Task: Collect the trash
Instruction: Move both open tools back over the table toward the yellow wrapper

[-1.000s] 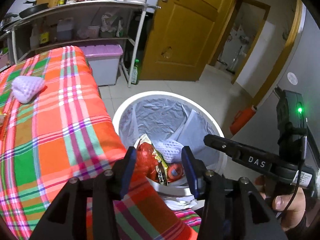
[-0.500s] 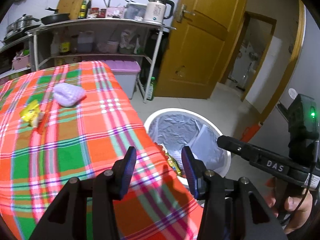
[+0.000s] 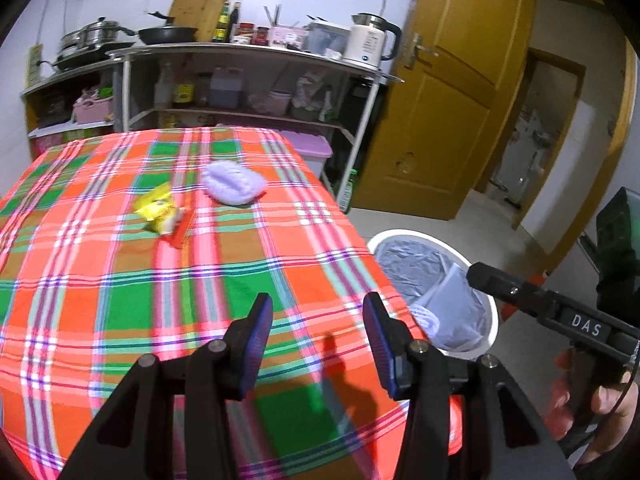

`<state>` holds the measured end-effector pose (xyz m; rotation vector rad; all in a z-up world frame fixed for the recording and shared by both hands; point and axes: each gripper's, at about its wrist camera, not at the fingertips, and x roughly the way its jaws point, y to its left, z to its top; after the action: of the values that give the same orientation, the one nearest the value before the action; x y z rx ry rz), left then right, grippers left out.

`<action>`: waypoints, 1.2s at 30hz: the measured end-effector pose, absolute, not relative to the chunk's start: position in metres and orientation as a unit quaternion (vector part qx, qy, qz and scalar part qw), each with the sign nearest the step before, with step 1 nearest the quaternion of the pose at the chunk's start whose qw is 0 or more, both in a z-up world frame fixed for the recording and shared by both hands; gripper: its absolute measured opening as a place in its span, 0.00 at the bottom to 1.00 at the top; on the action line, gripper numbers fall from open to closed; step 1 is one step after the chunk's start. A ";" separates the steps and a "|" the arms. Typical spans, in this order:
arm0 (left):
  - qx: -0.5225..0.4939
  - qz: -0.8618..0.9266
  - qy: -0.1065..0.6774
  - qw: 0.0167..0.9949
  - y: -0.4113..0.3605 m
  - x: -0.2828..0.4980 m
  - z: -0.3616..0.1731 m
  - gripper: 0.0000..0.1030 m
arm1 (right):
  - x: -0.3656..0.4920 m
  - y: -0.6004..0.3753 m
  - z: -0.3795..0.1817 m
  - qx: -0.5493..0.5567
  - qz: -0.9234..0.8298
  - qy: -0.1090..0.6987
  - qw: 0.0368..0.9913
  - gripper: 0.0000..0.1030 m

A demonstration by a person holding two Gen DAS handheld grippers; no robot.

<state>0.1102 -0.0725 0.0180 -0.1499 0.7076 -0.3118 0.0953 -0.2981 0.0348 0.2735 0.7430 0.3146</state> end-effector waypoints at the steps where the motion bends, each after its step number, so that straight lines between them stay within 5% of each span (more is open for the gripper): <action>1: -0.075 -0.148 0.344 0.924 -0.068 0.109 0.018 0.47 | 0.096 -0.295 0.035 0.131 0.155 0.360 0.910 0.40; 36: -0.118 -0.052 0.342 0.931 0.045 0.165 0.011 0.54 | 0.199 -0.172 0.034 -0.004 0.229 0.384 0.895 0.41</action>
<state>0.1650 0.0446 0.0108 -0.2419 0.7005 -0.1069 0.1993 -0.1719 0.0345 -0.0077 0.7955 0.4746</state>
